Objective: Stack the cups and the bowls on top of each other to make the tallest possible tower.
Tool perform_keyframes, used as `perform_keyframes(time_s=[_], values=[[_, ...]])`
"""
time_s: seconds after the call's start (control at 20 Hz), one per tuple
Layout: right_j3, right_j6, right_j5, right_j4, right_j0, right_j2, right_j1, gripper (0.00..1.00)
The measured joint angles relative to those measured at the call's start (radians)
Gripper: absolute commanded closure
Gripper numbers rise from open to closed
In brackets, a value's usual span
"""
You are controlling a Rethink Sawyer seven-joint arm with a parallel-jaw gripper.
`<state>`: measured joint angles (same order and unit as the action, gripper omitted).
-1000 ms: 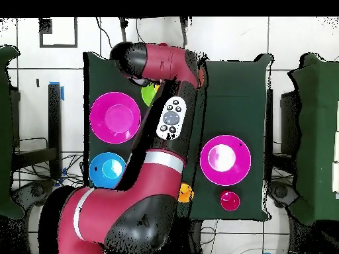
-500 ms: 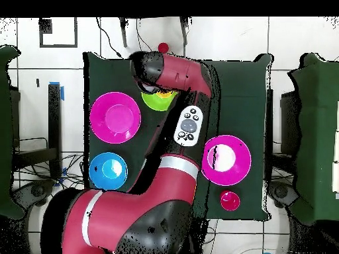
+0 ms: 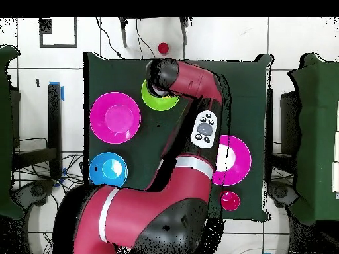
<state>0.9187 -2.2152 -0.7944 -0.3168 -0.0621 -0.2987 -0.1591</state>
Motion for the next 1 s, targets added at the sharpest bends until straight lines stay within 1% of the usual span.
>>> perform_keyframes(time_s=[0.55, 0.6, 1.0], values=[[0.002, 0.000, 0.007, 0.013, 0.007, 0.020, -0.002, 0.00], [0.002, 0.000, 0.007, 0.015, 0.007, 0.023, -0.002, 1.00], [0.002, 0.000, 0.007, 0.020, 0.007, 0.025, -0.002, 1.00]])
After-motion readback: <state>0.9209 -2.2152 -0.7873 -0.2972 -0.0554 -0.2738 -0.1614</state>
